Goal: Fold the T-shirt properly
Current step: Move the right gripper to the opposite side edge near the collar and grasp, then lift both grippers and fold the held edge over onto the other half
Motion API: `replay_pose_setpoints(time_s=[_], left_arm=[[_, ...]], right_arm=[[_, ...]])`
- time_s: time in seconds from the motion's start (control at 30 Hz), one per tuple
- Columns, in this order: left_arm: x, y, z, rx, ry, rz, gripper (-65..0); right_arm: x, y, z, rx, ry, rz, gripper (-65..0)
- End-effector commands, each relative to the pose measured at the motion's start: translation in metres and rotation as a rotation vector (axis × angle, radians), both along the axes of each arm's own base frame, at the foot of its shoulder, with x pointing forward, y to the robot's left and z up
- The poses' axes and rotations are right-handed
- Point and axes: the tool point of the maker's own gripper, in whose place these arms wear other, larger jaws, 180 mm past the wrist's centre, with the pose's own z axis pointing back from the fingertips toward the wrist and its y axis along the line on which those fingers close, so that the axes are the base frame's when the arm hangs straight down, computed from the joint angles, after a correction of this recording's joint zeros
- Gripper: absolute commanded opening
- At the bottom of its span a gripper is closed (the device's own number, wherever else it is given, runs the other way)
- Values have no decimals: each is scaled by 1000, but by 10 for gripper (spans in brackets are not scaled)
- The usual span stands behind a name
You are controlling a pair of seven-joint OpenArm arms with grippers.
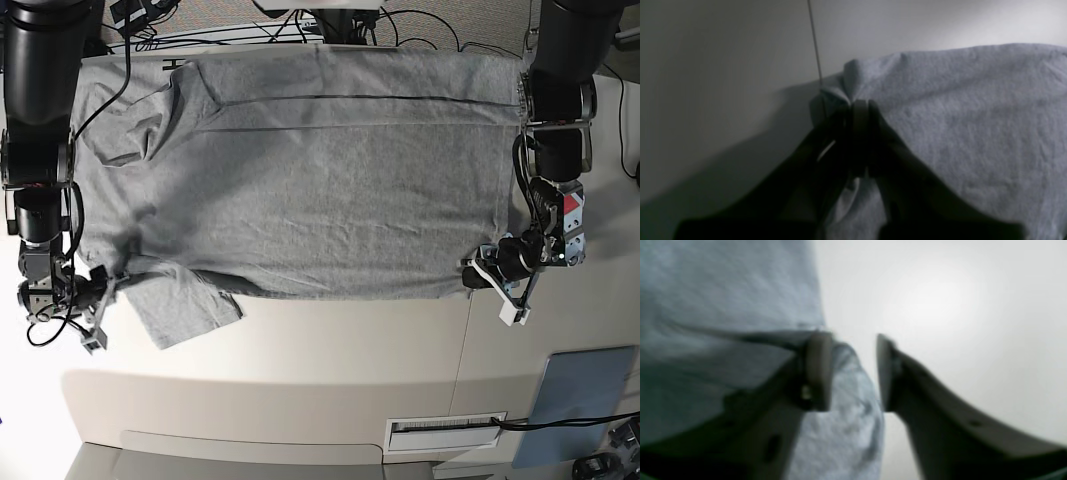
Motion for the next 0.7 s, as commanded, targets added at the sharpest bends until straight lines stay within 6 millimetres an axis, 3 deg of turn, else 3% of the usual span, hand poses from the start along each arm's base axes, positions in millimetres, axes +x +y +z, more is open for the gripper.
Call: replay_pose_setpoints(time_s=[0.0, 0.37, 0.57, 0.67], left_arm=[[-5, 7, -3, 49, 47, -19, -650], [-4, 9, -3, 51, 45, -17, -650], [-4, 9, -2, 50, 44, -17, -650], [-4, 8, -3, 50, 44, -17, -650]], right_arm=[[13, -10, 22, -13, -55, -11, -364], [-10, -33, -2, -42, -59, -67, -354], [-34, -10, -33, 32, 17, -9, -354], [-38, -2, -39, 55, 43, -18, -400]])
